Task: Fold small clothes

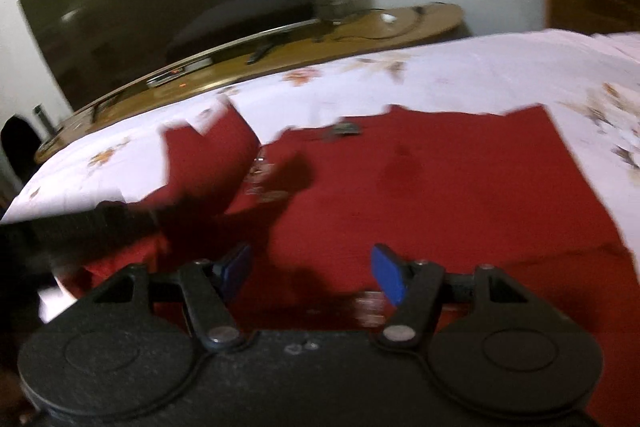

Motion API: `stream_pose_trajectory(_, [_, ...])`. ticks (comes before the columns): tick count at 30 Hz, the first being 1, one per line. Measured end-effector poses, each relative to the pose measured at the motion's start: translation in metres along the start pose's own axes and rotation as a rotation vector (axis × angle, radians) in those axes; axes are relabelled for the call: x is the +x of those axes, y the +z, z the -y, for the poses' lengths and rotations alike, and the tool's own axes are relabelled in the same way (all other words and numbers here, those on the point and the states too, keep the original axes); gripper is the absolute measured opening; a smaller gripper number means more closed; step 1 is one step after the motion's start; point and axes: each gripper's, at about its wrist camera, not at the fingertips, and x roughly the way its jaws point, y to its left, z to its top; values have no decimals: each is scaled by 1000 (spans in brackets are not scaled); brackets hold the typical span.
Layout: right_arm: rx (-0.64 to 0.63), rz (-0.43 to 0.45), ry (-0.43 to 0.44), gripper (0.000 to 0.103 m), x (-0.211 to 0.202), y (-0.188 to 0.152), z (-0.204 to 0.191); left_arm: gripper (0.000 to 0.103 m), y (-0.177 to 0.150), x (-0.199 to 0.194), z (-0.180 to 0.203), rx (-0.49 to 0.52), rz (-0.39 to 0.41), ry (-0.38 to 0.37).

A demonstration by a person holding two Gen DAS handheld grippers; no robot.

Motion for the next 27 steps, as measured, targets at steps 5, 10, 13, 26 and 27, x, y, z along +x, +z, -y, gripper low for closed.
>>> stream_pose_trajectory(5, [32,11,-11,67,-5,5,27,20,-5,-18,19,53,14,23])
stream_pose_trajectory(10, [39,-6,34,67,-4,8,28,60,4,-55,16,71,124,71])
stream_pose_trajectory(13, [39,-30,71,67,3,7,21,61,10,-70,-5,78,138,169])
stream_pose_trajectory(26, [12,-97,102,17,36,-2,-3,61,-3,-55,-77,-75,103,281])
stream_pose_trajectory(27, [5,-92,106,14,36,-3,-5,61,-3,-56,-76,-75,107,278])
